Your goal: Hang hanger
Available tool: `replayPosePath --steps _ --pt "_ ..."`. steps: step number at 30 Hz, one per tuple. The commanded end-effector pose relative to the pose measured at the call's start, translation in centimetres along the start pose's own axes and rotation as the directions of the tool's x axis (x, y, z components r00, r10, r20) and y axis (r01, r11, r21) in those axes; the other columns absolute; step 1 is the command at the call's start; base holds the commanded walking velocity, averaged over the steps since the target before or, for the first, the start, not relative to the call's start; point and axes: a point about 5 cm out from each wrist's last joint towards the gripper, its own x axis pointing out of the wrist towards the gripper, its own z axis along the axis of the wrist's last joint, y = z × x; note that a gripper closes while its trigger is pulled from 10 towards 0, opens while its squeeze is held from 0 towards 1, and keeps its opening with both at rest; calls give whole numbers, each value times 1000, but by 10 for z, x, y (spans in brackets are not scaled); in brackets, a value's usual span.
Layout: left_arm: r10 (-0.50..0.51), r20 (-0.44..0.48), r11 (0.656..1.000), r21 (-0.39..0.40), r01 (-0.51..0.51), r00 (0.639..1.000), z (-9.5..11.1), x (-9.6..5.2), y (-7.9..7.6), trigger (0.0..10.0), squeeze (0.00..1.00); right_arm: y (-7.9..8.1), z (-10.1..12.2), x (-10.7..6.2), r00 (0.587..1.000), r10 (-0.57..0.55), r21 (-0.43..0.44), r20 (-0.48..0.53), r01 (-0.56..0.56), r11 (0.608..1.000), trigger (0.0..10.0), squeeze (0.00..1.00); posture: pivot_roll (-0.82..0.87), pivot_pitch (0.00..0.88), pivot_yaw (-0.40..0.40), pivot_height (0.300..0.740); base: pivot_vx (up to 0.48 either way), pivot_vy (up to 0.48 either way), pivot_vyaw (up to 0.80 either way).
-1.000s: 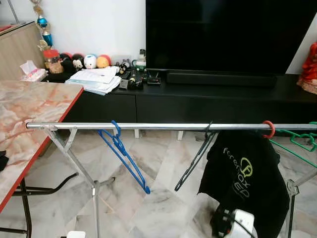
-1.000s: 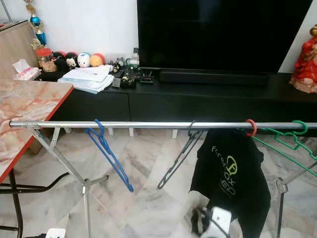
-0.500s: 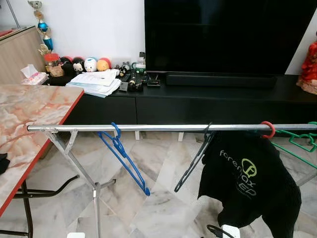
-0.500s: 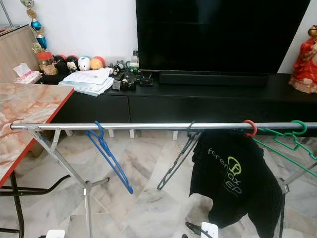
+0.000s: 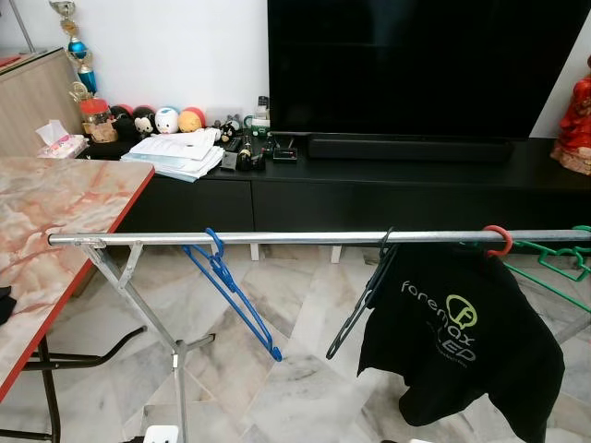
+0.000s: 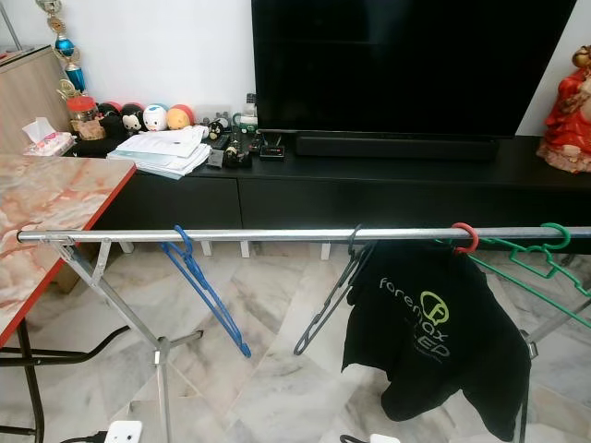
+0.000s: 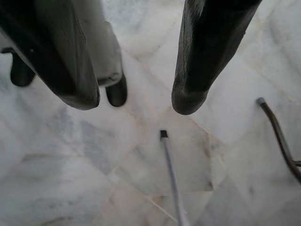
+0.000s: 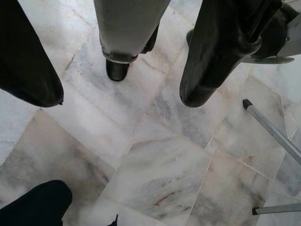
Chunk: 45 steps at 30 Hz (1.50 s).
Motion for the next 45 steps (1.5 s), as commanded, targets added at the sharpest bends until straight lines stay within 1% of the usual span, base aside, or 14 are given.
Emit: replayPosePath --steps 1,7,8,9,14,17,21,29,40,43,45 --pt "11 -28 1000 4 -11 1000 -2 0 2 10000 0 2 -1 0 1000 3 1 -8 -3 1000 10000 0 48 0 26 740 0 0 0" --pt "10 -33 1000 2 -10 999 -1 1 -1 10000 0 3 -2 0 1000 9 -1 -6 -9 1000 10000 0 53 0 24 740 0 0 0" --pt "9 -38 1000 0 -9 999 -1 1 -5 10000 0 3 -2 0 1000 10 -2 -5 -10 1000 10000 0 53 0 24 740 -259 0 0" --pt "10 -39 1000 -1 -10 999 -1 1 -5 10000 0 2 -2 0 1000 11 -2 -5 -11 1000 10000 0 53 0 24 740 -262 0 0" --pt "14 -39 1000 -4 -14 999 -1 1 0 10000 0 2 -2 0 1000 10 -3 -5 -10 1000 10000 0 53 0 23 740 -266 0 0" --pt "14 -38 1000 -3 -14 999 -2 1 0 10000 0 2 -2 0 1000 10 -4 -6 -10 1000 10000 0 53 0 23 740 -266 0 0" --pt "14 -40 1000 -5 -14 999 -2 1 1 10000 0 3 -2 0 1000 17 -31 -12 -17 999 10000 0 53 0 22 740 -267 0 0" --pt "14 -42 1000 -5 -15 999 -3 0 1 10000 0 3 -2 0 1000 17 -36 -12 -17 999 10000 0 54 0 21 740 -269 0 0" --pt "9 -44 1000 -11 -10 999 -3 0 1 10000 0 3 -2 0 1000 7 -27 -12 -7 1000 10000 0 54 0 21 740 0 0 0" --pt "9 -46 1000 -9 -10 999 -4 0 1 10000 0 3 -3 0 1000 8 -20 -17 -8 1000 10000 0 54 0 21 740 0 0 -556" --pt "10 -45 1000 -7 -10 999 -3 0 1 10000 0 4 -3 0 1000 12 -30 -21 -13 999 10000 0 55 0 21 740 0 0 -800"
